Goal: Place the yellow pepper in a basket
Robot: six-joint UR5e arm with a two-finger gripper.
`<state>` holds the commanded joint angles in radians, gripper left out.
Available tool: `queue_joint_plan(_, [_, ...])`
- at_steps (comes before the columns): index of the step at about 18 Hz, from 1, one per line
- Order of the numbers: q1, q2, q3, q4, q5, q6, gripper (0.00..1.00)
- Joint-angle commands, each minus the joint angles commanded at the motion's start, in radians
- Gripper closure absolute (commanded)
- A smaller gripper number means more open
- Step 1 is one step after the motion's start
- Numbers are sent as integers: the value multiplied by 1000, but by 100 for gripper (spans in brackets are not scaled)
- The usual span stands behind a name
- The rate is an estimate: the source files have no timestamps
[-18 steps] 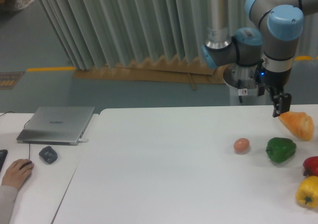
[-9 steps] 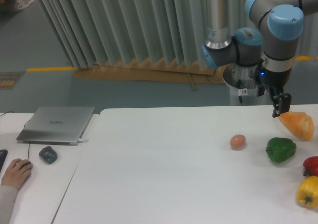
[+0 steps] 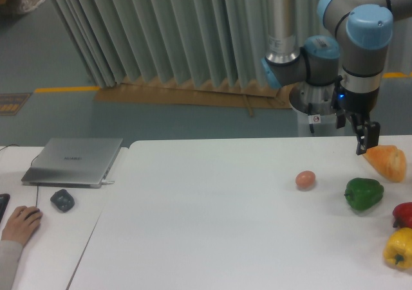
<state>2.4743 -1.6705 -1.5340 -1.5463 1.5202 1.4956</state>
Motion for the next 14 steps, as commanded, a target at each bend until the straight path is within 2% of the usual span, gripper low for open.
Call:
queue_joint_plan(4, [3, -12, -2, 11, 0, 3, 0])
queue_joint_plan(7, [24, -37, -1, 83, 2, 3, 0])
queue_joint_plan(11, [61, -41, -6, 89, -5, 2, 0])
queue_joint_plan(14, [60, -57, -6, 124, -5, 2, 0])
